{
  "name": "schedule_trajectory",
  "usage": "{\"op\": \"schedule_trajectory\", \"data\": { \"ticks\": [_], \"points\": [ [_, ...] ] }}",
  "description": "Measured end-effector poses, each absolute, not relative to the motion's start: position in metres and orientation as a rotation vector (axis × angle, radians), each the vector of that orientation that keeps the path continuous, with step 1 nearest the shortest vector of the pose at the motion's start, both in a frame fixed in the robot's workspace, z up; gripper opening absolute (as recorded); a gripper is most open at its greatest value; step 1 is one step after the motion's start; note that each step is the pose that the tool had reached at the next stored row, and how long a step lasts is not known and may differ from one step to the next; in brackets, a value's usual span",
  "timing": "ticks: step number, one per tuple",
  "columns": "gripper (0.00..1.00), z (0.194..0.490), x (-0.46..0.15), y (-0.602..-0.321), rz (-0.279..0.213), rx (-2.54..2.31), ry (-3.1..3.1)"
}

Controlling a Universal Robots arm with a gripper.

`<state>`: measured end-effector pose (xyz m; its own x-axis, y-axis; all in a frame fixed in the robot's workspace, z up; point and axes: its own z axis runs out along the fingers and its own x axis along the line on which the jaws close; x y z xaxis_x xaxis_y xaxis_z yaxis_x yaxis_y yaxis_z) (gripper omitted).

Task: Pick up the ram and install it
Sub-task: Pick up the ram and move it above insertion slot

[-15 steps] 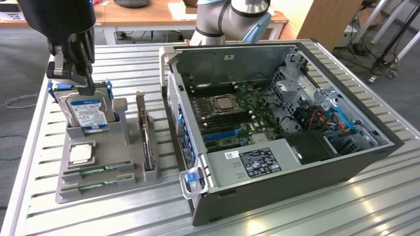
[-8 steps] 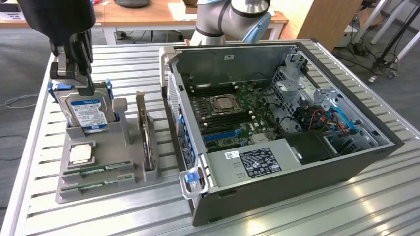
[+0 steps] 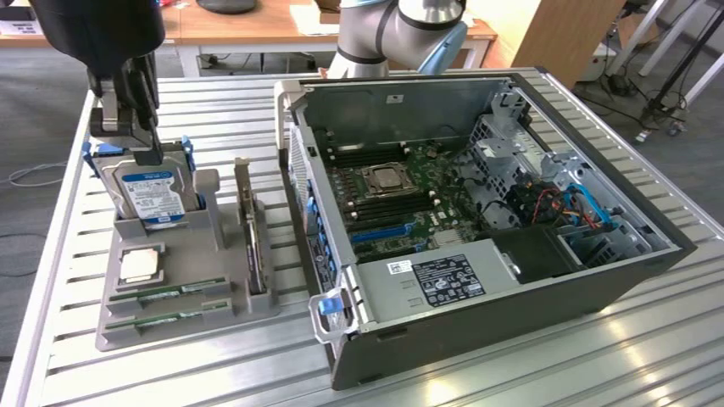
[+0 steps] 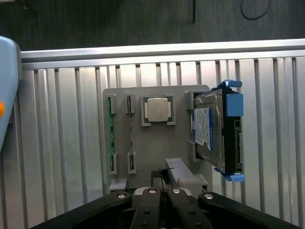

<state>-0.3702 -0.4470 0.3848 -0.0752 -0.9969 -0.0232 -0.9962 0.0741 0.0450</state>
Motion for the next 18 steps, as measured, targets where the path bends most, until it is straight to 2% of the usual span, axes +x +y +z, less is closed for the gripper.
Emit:
{"op": "schedule_trajectory", "data": {
  "ticks": [11, 12, 13, 14, 15, 16, 18],
  "points": [
    [0.11, 0.3848, -0.3702, -0.447, -0.076, 2.127, -2.292],
    [0.17, 0.3848, -0.3702, -0.447, -0.076, 2.127, -2.292],
    [0.17, 0.3848, -0.3702, -0.447, -0.076, 2.128, -2.292],
    [0.23, 0.3848, -0.3702, -0.447, -0.076, 2.127, -2.292],
    [0.23, 0.3848, -0.3702, -0.447, -0.076, 2.127, -2.292],
    [0.3, 0.3848, -0.3702, -0.447, -0.076, 2.128, -2.292],
    [0.3, 0.3848, -0.3702, -0.447, -0.076, 2.127, -2.292]
  ]
}}
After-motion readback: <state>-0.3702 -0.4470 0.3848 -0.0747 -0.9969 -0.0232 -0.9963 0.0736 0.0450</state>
